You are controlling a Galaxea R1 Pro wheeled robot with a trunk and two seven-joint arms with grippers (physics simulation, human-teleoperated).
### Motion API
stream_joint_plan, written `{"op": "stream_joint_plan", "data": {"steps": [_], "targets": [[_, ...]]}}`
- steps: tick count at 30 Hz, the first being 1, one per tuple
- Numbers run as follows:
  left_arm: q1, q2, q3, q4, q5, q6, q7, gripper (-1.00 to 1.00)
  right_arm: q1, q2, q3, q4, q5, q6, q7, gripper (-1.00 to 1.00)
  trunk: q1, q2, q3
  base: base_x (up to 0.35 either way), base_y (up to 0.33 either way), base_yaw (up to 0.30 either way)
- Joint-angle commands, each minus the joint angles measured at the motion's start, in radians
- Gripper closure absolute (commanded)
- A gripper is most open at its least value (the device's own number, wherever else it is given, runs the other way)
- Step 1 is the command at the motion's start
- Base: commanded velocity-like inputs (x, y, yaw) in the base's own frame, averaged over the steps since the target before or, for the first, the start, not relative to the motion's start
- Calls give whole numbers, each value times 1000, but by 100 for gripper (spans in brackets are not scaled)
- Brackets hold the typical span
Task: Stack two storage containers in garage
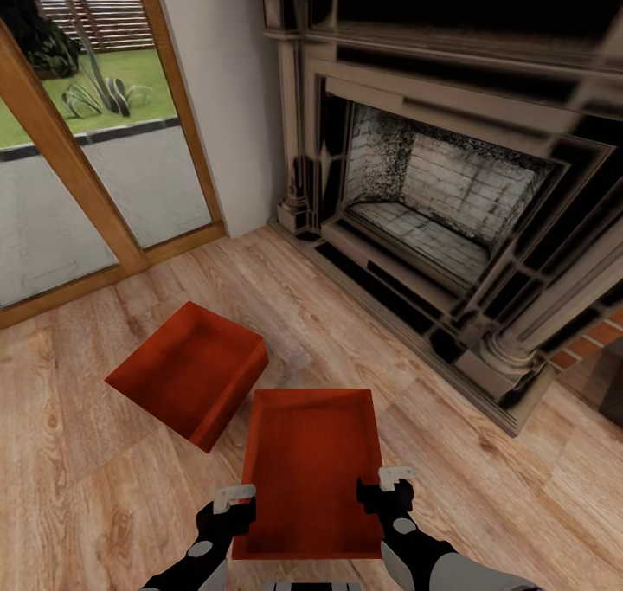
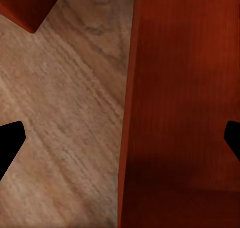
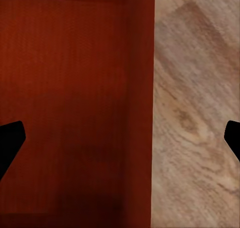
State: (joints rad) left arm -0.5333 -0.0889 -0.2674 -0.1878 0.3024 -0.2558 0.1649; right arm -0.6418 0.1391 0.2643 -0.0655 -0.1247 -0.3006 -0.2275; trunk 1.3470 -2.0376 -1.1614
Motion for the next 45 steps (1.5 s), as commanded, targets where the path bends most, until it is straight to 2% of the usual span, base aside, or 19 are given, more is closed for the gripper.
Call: {"op": "stream_joint_plan", "data": {"steps": [1,20,38,45], "targets": [[-1,0,-9,1,7,-3,5,-100,-1,0,9,1,-10,-3,-3,-100,0,0,-1,0,0,0],[-1,-2,-6,-1,9,-1,8,-100,-1,0,9,1,-10,-2,-4,-100,0,0,-1,0,0,0],[-1,-2,-6,-2,9,-3,7,-100,-1,0,9,1,-10,-2,-4,-100,69,-126,-57,0,0,0],[-1,-2,-6,-2,9,-5,7,-100,-1,0,9,1,-10,-2,-4,-100,69,-126,-57,0,0,0]]}}
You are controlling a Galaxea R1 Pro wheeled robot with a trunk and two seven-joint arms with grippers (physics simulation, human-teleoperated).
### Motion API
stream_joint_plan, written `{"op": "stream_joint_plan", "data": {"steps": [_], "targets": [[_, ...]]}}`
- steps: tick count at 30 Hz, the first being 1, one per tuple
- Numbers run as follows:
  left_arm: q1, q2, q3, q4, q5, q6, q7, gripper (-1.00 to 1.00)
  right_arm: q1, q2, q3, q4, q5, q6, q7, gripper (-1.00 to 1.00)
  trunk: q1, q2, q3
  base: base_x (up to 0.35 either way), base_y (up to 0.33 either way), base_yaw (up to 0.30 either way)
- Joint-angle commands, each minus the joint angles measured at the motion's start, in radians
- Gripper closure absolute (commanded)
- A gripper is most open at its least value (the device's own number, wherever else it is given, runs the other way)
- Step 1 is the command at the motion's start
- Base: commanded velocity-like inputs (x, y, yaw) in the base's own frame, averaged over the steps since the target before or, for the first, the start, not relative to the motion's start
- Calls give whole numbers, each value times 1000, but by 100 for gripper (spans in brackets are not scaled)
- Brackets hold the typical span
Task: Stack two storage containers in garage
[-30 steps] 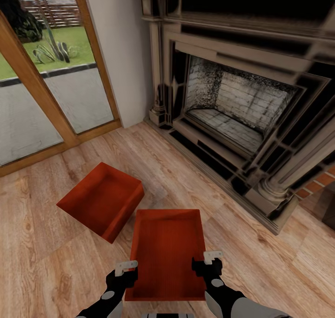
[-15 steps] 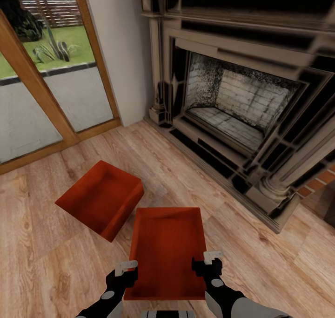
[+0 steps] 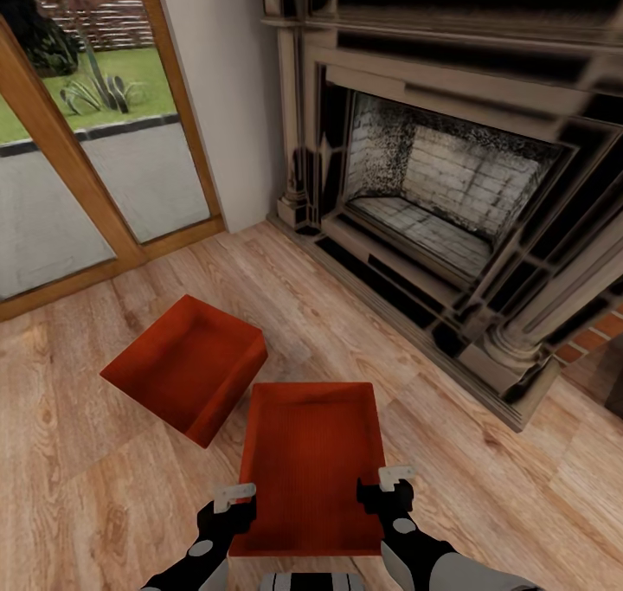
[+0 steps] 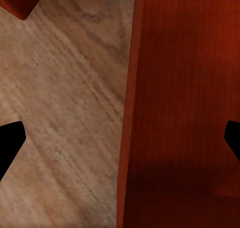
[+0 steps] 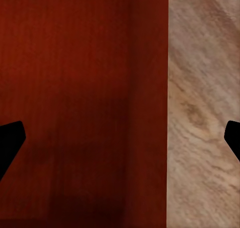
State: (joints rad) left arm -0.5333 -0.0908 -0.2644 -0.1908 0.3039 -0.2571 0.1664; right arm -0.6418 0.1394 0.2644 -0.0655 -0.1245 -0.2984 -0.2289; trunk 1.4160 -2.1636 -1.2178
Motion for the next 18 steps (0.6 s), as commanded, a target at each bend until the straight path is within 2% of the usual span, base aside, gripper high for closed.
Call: {"op": "stream_joint_plan", "data": {"steps": [1,18], "targets": [[-1,0,-9,1,8,-4,5,-100,-1,0,9,1,-10,-4,-3,-100,0,0,-1,0,0,0],[-1,0,-9,1,8,-4,7,-100,-1,-1,7,1,-12,-7,-5,-100,0,0,-1,0,0,0]]}}
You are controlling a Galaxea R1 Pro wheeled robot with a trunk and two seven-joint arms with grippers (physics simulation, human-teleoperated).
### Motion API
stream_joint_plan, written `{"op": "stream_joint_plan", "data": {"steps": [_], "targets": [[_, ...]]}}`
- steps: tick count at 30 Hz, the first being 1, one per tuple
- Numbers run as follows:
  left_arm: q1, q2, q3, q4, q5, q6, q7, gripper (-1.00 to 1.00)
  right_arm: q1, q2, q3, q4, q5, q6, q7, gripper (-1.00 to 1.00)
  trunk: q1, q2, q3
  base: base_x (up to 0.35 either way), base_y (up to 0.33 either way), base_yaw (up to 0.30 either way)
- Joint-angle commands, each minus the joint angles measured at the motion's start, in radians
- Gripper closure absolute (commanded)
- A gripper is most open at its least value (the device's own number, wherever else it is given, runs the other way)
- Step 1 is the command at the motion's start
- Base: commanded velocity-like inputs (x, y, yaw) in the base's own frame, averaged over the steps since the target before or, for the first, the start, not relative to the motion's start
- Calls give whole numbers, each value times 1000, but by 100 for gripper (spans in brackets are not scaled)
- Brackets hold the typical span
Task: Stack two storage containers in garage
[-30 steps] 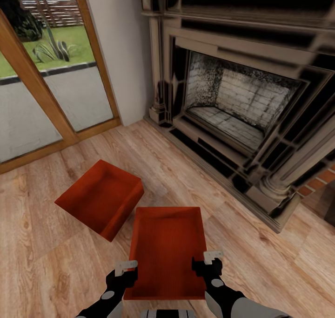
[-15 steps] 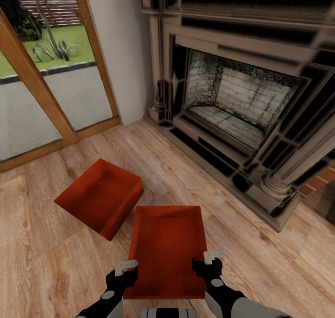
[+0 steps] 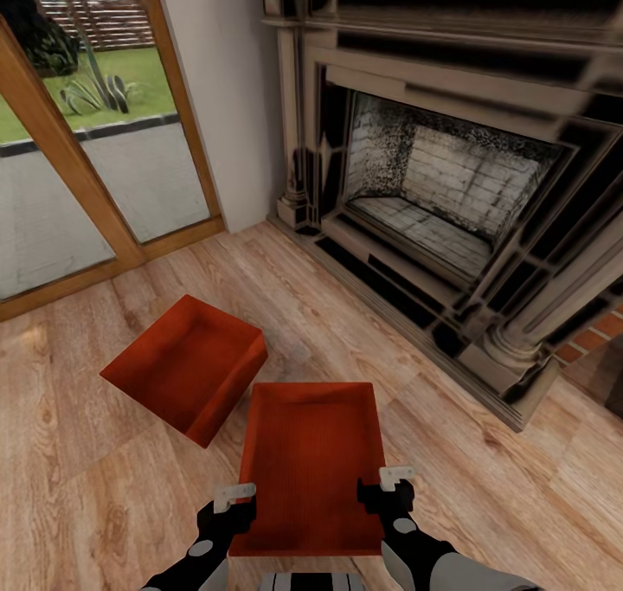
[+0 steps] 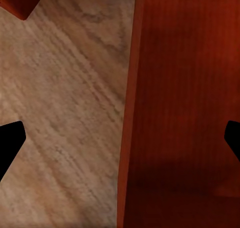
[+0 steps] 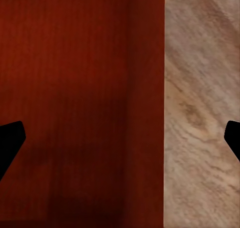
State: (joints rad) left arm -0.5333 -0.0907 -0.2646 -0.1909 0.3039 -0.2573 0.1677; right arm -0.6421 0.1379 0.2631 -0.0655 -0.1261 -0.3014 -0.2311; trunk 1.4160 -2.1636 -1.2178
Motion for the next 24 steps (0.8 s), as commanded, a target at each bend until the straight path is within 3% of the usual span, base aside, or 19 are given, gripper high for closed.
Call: {"op": "stream_joint_plan", "data": {"steps": [1,24], "targets": [[-1,0,-9,1,8,-3,5,-100,-1,0,9,1,-10,-4,-3,-100,0,0,-1,0,0,0],[-1,0,-8,1,8,-5,6,-100,-1,-15,-5,3,-12,-5,-4,-100,0,0,-1,0,0,0]]}}
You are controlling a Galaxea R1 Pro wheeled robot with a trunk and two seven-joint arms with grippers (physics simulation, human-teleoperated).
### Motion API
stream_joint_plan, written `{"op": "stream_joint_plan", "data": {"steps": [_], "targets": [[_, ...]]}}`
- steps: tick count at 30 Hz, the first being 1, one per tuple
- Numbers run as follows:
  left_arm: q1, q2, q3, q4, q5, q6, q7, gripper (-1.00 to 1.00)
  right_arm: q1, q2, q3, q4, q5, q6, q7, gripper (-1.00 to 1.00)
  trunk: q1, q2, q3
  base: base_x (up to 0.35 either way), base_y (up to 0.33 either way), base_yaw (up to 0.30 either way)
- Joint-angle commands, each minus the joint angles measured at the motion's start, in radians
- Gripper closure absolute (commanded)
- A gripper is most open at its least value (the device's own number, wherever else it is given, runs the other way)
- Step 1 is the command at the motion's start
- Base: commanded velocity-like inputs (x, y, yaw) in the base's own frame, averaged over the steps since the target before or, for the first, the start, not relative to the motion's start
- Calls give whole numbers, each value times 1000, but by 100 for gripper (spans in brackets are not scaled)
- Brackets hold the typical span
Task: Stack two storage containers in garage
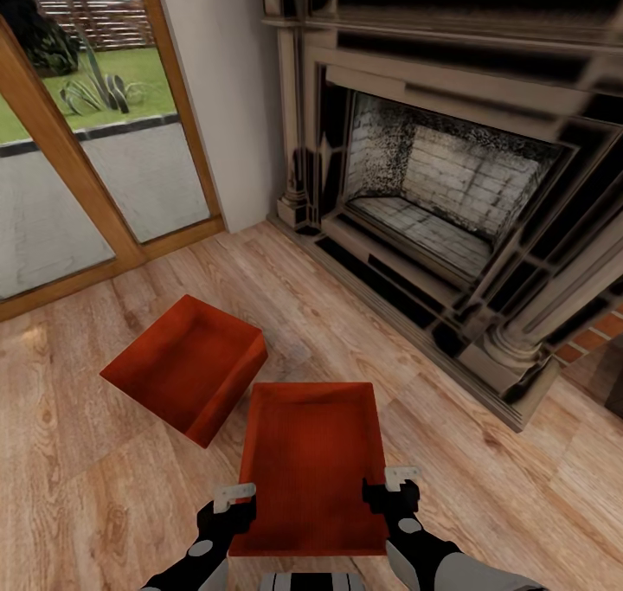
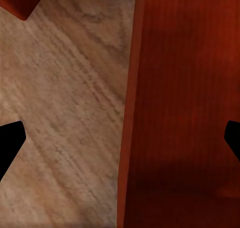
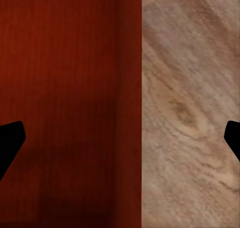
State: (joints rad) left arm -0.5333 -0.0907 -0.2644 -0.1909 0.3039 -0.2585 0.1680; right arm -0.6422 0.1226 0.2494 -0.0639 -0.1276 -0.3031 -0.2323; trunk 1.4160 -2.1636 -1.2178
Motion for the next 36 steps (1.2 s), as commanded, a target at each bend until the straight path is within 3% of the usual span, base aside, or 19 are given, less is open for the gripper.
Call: {"op": "stream_joint_plan", "data": {"steps": [1,15,25,36], "targets": [[-1,0,-9,1,8,-4,5,-100,-1,0,9,1,-10,-4,-3,-100,0,0,-1,0,0,0],[-1,2,-9,1,8,-4,5,-100,-1,0,10,1,-10,-2,-6,-100,0,0,-1,0,0,0],[-1,2,-9,1,8,-4,5,-100,-1,0,9,1,-10,-3,-7,-100,38,-70,-32,0,0,0],[-1,2,-9,1,8,-4,5,-100,-1,0,9,1,-10,-4,-7,-100,38,-70,-32,0,0,0]]}}
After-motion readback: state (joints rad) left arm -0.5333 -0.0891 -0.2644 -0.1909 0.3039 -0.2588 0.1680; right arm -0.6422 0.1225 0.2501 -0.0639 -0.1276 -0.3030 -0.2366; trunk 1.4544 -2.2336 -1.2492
